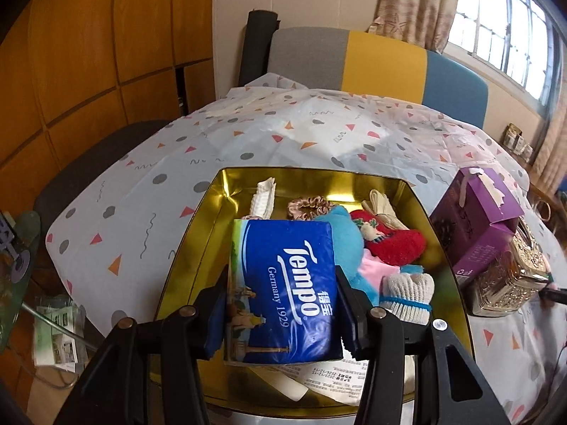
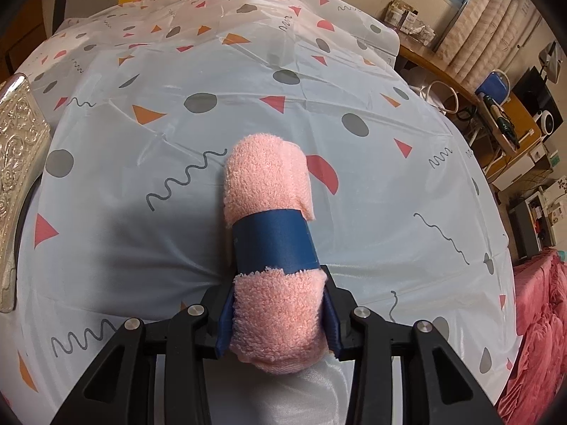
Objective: Organize soft objects
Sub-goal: 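Carry the Tempo pack with the left gripper and drop it into the tray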
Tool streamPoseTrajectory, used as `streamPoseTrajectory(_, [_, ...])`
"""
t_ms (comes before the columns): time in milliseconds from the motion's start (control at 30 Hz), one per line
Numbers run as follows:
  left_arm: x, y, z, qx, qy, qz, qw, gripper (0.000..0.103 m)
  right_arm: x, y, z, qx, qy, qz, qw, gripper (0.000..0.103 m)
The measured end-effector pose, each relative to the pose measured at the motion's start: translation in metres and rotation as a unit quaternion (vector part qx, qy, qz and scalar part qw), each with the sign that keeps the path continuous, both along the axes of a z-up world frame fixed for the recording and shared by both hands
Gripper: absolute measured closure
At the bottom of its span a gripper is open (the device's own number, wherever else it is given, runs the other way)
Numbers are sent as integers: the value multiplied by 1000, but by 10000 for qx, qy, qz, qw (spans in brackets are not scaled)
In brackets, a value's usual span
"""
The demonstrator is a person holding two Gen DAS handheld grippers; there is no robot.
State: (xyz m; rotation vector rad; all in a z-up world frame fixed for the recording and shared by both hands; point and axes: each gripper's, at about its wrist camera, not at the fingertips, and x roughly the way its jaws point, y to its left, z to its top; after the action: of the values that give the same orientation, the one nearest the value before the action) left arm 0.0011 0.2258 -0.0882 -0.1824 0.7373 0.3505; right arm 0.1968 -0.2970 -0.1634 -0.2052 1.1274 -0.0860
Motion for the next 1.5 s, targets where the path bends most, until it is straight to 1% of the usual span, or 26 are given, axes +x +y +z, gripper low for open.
streamPoseTrajectory(200, [-3, 6, 5, -22, -116, 9, 9999, 51, -1, 4, 0, -100, -45, -83, 9999, 63])
streamPoseTrajectory(333, [-5, 15, 4, -41, -132, 116, 9998, 51, 1, 3, -1, -113, -57, -126, 9998, 63])
streamPoseTrajectory(500, [-6, 26, 0, -52, -77, 250, 9996, 51, 0, 5, -1, -145, -71, -159, 9997, 63])
streamPoseTrajectory(733, [-1, 41, -13, -43, 136, 476, 9988, 50, -1, 6, -1, -204, -80, -146, 9997, 64])
streamPoseTrajectory(767, [-1, 43, -15, -58, 162, 526, 9985, 48, -1, 6, -1, -201, -80, -145, 9997, 64])
streamPoseTrajectory(800, [-1, 43, -15, -61, 168, 568, 9982, 42, -1, 7, -1, -202, -80, -146, 9997, 64])
streamPoseTrajectory(867, [-3, 43, -14, -20, 129, 610, 9981, 38, -1, 7, -1, -212, -80, -143, 9996, 64])
streamPoseTrajectory(900, [-3, 42, -13, -5, 117, 602, 9981, 38, -1, 7, -1, -216, -80, -137, 9996, 64])
streamPoseTrajectory(1100, [-5, 32, -2, -27, -6, 466, 9989, 36, -1, 7, -2, -203, -72, -136, 9997, 64])
streamPoseTrajectory(1267, [-5, 8, 8, -130, -85, 93, 9998, 36, 1, 6, -2, -187, -53, -150, 9997, 66])
streamPoseTrajectory(1367, [-3, -9, 14, -101, -119, -157, 9998, 36, 3, 5, -1, -135, -24, -201, 9997, 66])
streamPoseTrajectory(1500, [-2, -30, 19, -74, -132, -440, 9989, 36, 6, -1, 0, 113, 72, -392, 9991, 67])
